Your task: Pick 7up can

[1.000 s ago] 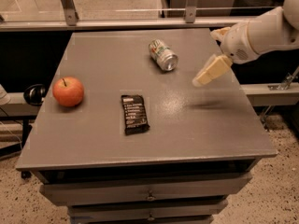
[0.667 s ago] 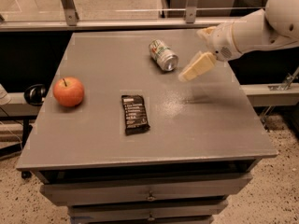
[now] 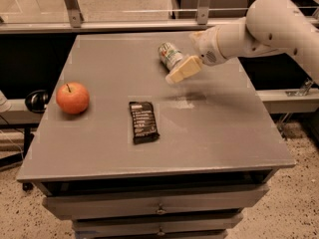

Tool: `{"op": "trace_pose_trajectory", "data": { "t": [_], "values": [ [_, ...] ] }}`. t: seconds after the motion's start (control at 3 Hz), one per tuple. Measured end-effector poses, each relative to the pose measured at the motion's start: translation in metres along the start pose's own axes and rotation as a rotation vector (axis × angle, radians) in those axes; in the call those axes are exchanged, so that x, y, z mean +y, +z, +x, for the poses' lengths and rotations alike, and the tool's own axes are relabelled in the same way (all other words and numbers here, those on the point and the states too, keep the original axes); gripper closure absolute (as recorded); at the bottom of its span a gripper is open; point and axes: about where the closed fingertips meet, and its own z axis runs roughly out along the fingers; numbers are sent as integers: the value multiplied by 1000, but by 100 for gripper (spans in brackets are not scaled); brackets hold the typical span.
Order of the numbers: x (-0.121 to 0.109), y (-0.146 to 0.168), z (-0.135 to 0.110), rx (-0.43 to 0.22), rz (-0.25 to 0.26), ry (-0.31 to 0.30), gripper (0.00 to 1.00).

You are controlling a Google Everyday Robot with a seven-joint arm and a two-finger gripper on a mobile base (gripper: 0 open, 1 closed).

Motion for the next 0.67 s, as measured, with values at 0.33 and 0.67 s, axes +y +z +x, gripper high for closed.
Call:
{"op": "trace_pose_trajectory", "data": {
  "t": [0.33,0.67],
  "values": [
    [-15,21,8,4,44,19,0],
    [-33,37,18,5,87,42,0]
  ]
}}
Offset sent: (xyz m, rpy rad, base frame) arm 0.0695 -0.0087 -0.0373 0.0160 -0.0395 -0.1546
